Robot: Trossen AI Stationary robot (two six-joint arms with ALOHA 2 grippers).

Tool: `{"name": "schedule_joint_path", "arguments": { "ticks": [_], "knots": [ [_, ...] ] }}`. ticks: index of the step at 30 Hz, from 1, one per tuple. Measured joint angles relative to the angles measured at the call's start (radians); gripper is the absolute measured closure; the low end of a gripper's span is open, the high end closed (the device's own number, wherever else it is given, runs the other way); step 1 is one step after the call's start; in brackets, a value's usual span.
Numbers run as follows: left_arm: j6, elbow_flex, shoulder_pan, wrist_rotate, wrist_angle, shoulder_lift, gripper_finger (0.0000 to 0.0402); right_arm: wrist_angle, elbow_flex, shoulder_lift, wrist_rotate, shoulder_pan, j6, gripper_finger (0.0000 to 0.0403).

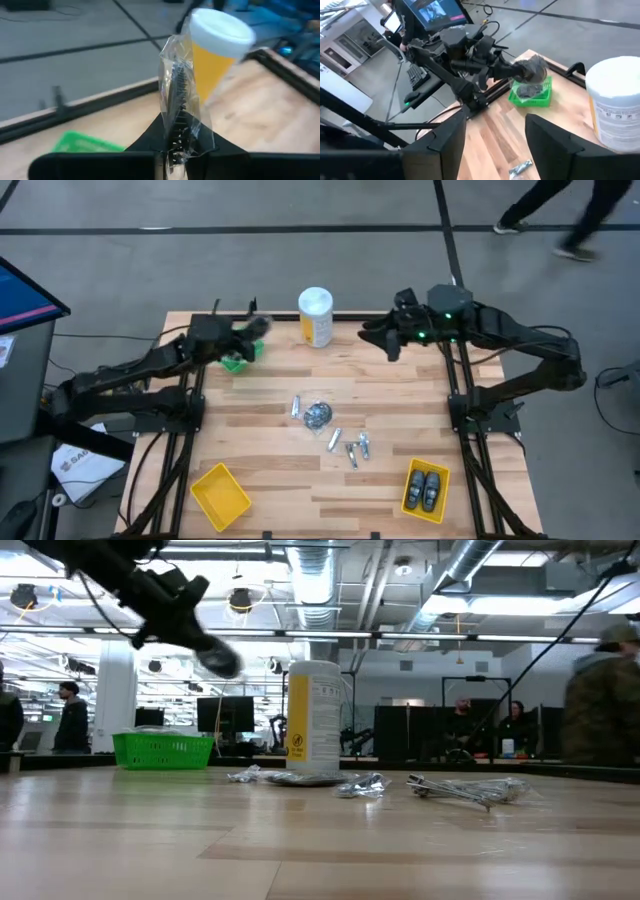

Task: Pick & Place Travel size toiletries
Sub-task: Put the black hairbrush into the green bin

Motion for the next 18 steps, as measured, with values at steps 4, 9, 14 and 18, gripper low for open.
{"name": "schedule_joint_path", "arguments": {
  "ticks": [4,9,14,18],
  "knots": [
    [-0.004,0.000,-0.002,-0.050,-0.130,-0.056,0.0379,-0.010,0.000,-0.008,0.050,0.039,0.000,0.0229],
    [-0.005,0.000,-0.002,-0.091,-0.327,-0.058,0.0379,-0.026,0.000,0.001,0.069,0.053,0.000,0.0245],
    [0.005,0.000,0.001,-0.198,-0.376,-0.023,0.0379,-0.022,0.001,0.014,0.070,0.064,0.005,0.0255],
    [0.045,0.000,0.018,-0.194,-0.375,0.028,0.0378,-0.028,-0.002,0.023,0.069,0.065,0.006,0.0261]
  ]
}}
